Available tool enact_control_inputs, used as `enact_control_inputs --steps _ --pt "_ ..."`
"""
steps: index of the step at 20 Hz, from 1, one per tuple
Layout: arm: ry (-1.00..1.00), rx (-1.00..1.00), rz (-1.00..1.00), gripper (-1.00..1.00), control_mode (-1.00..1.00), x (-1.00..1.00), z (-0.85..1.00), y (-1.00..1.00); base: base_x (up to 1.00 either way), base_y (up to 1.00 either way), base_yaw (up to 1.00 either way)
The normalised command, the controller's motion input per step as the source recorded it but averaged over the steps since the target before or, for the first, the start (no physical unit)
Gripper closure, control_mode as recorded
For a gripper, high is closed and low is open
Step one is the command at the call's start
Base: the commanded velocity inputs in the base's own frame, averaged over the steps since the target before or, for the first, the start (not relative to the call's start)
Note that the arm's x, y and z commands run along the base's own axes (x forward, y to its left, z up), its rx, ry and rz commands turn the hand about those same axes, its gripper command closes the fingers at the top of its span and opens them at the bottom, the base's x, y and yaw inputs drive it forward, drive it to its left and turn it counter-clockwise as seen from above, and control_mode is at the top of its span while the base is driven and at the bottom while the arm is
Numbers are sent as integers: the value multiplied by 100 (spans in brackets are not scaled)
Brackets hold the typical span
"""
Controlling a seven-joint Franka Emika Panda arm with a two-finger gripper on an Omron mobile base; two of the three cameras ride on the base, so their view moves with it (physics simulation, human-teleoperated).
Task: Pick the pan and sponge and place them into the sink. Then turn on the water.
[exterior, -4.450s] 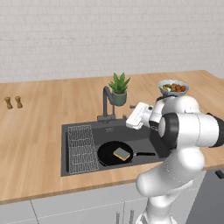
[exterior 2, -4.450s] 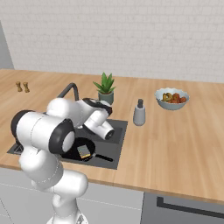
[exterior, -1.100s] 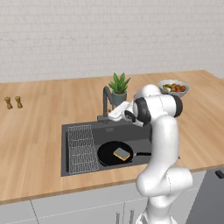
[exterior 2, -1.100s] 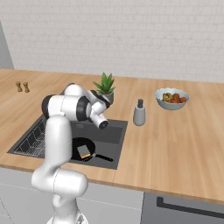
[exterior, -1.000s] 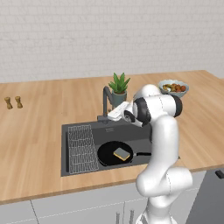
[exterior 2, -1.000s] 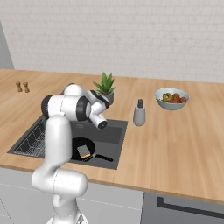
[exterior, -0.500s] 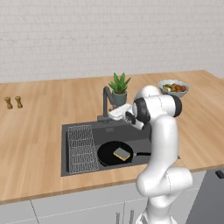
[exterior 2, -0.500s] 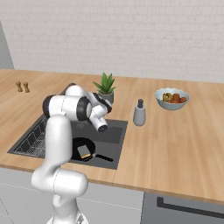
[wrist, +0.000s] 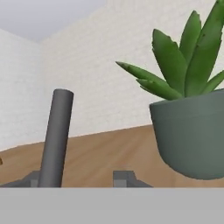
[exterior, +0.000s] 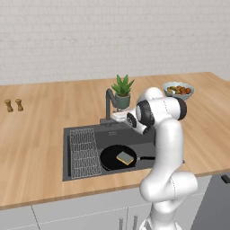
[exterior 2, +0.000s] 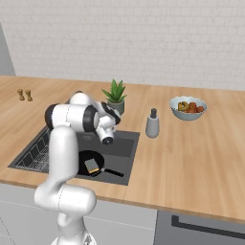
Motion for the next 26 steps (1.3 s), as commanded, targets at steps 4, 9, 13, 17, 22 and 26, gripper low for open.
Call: enact_control_inputs --steps 4,9,13,17,22,26 --pt "24 2 -16 100 -100 28 -20 -100 0 0 0" --pt "24 8 -7 100 -100 20 -20 -100 0 0 0" --pt "23 17 0 100 -100 10 -18 -100 0 0 0" --pt "20 23 0 100 -100 4 -10 -100 0 0 0" --pt "9 39 0 100 -100 15 7 -100 0 0 0" --pt "13 53 0 100 -100 20 28 -100 0 0 0"
